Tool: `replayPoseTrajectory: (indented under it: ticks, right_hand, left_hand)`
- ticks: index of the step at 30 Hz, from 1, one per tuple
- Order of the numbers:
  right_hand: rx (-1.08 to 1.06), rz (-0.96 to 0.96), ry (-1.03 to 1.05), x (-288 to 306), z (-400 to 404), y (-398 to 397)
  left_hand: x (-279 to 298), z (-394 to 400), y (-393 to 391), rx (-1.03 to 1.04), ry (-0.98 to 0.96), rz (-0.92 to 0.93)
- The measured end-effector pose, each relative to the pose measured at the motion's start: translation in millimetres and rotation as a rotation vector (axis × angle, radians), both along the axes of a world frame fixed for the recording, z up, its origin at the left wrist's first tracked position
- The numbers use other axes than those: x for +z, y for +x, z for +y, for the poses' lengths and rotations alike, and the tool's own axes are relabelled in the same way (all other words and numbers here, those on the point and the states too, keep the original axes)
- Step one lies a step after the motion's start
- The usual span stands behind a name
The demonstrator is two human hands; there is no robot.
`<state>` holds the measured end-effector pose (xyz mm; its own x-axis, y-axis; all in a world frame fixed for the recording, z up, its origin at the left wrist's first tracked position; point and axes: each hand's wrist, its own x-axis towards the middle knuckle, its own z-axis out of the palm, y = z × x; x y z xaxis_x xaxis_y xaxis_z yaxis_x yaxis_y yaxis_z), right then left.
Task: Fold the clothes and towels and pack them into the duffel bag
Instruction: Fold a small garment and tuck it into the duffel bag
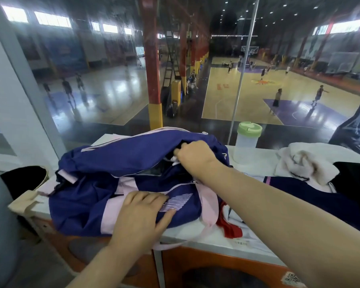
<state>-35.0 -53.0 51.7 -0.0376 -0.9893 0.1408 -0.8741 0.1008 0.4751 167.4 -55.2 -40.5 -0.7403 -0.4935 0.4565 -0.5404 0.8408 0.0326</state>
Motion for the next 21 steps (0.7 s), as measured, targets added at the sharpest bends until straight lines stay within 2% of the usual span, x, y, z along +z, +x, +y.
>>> replayPoseTrajectory:
  ticks: [5, 8, 10, 12, 15, 18, 20, 21]
  right_hand:
    - [-0.165, -0.091, -0.102, 22.5, -13.6, -11.3]
    - [-0.150, -0.106, -0.164, 17.5, -18.3, -7.9]
    - [-0.119, -0.109, -0.171, 6.9, -14.7, -3.4]
    - [-0.099, -0.159, -0.177, -6.1, -5.5, 0.9]
    - [0.001, -0.250, -0.139, -21.1, 10.4, 4.9]
    - [0.118, -0.342, 0.039, -26.1, 21.8, -3.6]
    - [0.116, -0.422, 0.124, -28.8, 25.7, -13.5]
    - [0.109, -0.487, 0.151, -30.7, 27.2, -18.0]
  left_hand:
    - [-6.2, 17.5, 14.4, -0.050, 0.036, 0.012]
    - [13.4, 10.9, 16.8, -0.096, 0.078, -0.023]
    - [36.5, -7.4, 12.6, -0.128, 0.117, 0.037]
    - [58.7, -33.7, 2.5, -0.109, -0.107, 0.056]
    - [80.3, -74.1, -19.9, -0.035, -0.414, -0.141]
    - [80.2, -101.3, -41.4, 0.001, -0.507, -0.532]
    - [83.0, -115.2, -53.0, 0.142, -0.555, -0.685]
    - [86.4, -120.8, -57.8, 0.211, -0.565, -0.699]
